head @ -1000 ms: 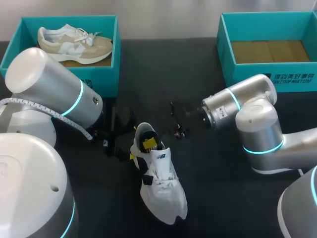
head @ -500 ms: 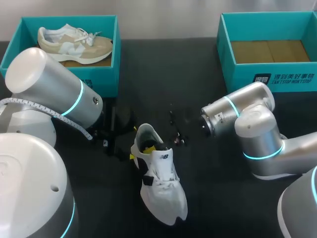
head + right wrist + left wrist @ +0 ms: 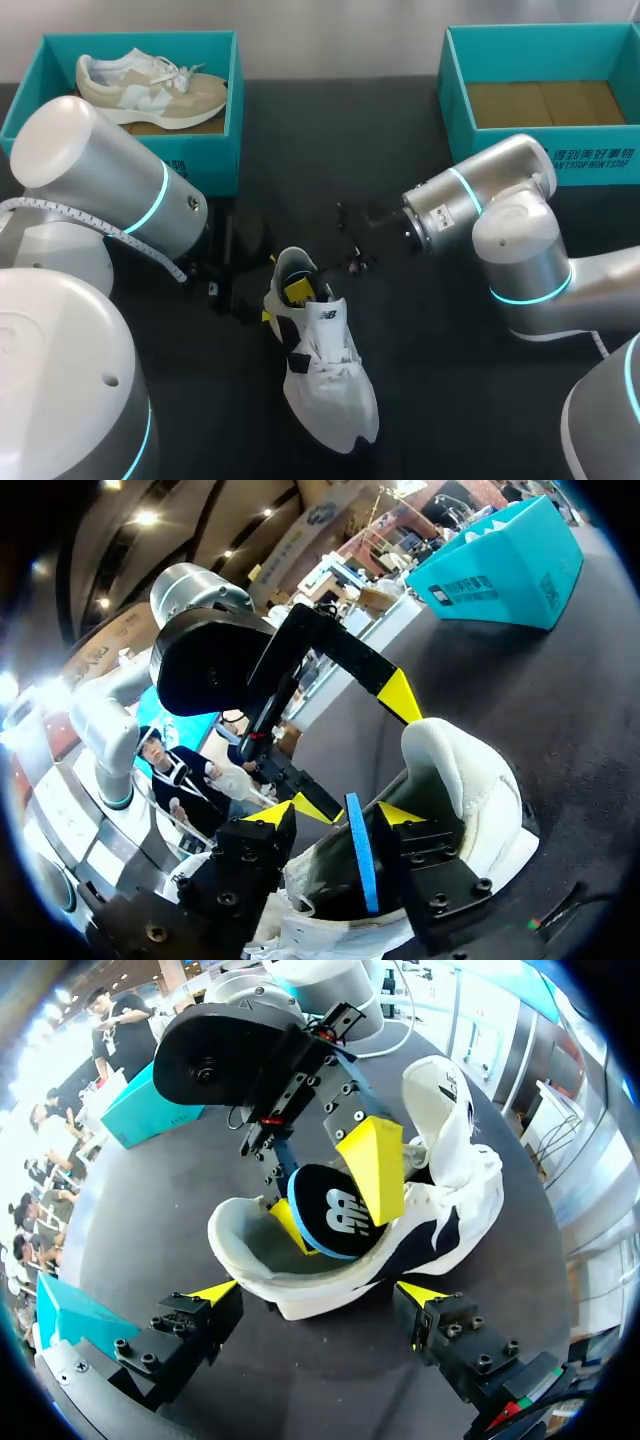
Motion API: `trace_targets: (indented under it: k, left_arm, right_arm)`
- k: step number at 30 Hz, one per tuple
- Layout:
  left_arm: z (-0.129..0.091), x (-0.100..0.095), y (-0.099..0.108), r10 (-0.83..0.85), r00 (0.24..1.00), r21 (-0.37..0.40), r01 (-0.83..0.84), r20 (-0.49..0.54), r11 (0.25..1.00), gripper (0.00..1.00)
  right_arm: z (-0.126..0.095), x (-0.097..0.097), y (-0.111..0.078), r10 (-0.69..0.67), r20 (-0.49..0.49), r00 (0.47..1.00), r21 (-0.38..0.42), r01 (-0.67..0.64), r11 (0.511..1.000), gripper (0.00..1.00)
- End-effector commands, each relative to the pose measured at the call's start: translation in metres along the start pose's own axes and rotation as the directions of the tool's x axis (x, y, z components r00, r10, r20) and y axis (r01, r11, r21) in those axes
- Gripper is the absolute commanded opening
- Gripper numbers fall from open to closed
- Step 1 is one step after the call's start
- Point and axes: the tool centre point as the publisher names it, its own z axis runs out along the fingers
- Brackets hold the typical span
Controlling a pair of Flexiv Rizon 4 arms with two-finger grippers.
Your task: Take the shoe out of the shoebox, open the shoe tongue, remove and reinsert the insole, then place the shoe into the shoebox
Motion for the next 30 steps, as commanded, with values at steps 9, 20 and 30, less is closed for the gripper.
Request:
trace_targets:
  k: [9,20,30]
  left_arm:
    - [-0.001,0.000,0.000,0.000,1.000,-0.001,0.000,-0.001,1.000,1.00]
    - [-0.001,0.000,0.000,0.000,1.000,-0.001,0.000,-0.001,1.000,1.00]
    - [-0.008,0.000,0.003,0.010,1.000,-0.003,-0.010,0.001,1.000,1.00]
  right_arm:
    - [0.008,-0.010,-0.007,0.030,-0.021,0.999,0.009,-0.030,1.000,0.00]
    - [0.006,-0.003,-0.011,0.034,-0.007,0.999,-0.007,-0.034,0.999,0.42]
    - [-0.005,0.008,0.007,0.000,0.016,1.000,0.056,-0.001,0.998,1.00]
